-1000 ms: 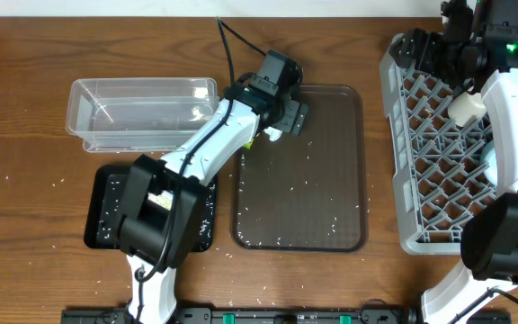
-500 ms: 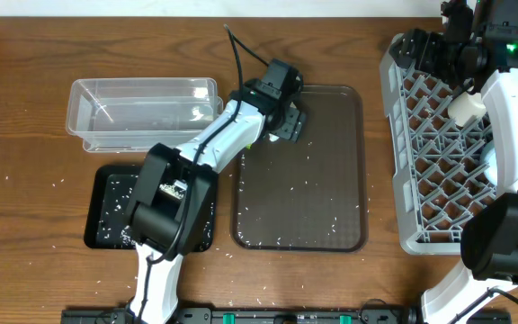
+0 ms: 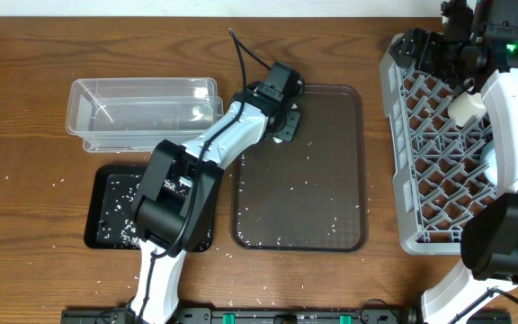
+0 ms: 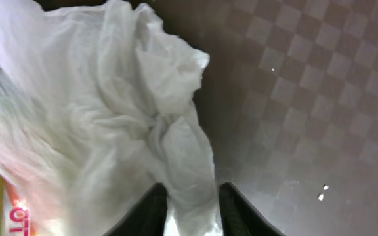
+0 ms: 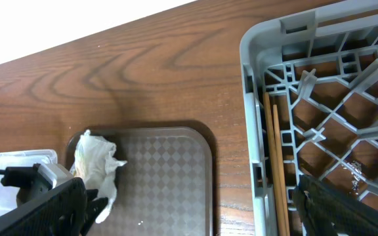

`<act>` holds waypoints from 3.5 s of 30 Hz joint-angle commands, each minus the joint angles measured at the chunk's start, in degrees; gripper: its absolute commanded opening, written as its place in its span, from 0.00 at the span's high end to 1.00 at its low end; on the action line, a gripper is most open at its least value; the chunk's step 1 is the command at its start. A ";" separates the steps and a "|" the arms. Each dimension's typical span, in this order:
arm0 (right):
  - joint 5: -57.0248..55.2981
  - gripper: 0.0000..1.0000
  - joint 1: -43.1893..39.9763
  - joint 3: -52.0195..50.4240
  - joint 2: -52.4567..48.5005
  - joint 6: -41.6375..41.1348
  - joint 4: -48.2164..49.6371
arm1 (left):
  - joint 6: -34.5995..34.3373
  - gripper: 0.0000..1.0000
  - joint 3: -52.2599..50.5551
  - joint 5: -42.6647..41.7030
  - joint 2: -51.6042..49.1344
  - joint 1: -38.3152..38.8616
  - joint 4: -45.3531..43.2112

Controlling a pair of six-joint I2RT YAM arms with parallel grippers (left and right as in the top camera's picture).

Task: Sort waste into correct bins and load items into the dishwasher rack
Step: 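Grasp the white tissue with the left gripper and lift it, then carry the tissue left and drop it into the clear bin, then move the left gripper back over the yellow snack wrapper, then grasp the yellow snack wrapper with the left gripper and lift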

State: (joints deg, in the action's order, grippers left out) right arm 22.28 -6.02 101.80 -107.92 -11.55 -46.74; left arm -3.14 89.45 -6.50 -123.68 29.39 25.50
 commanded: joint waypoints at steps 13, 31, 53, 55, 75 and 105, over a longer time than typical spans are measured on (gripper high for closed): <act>0.20 0.01 0.04 0.72 0.55 -0.42 -0.07 | -2.10 0.94 0.31 -1.95 13.27 0.33 5.77; 0.20 0.01 0.04 0.72 0.55 -0.42 -0.07 | -4.92 0.94 0.31 4.11 28.89 -6.62 11.02; 0.20 0.01 0.04 0.74 0.55 -0.42 -0.07 | -39.80 0.93 -0.48 10.67 25.46 -28.65 14.69; 0.20 0.01 0.04 0.74 0.55 -0.42 -0.07 | -39.87 0.90 -0.48 10.67 24.24 -28.87 14.25; 0.17 0.01 0.02 0.72 0.55 -0.42 -0.07 | -4.87 0.42 -0.46 -24.41 29.49 -22.64 7.08; 0.20 0.01 0.09 0.72 0.55 -0.42 -0.24 | 11.30 0.42 -0.46 8.31 3.37 -2.56 5.60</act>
State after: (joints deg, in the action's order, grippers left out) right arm 22.28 -6.02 101.80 -107.92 -11.55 -46.89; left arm 6.92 89.14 -0.89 -118.61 27.03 31.07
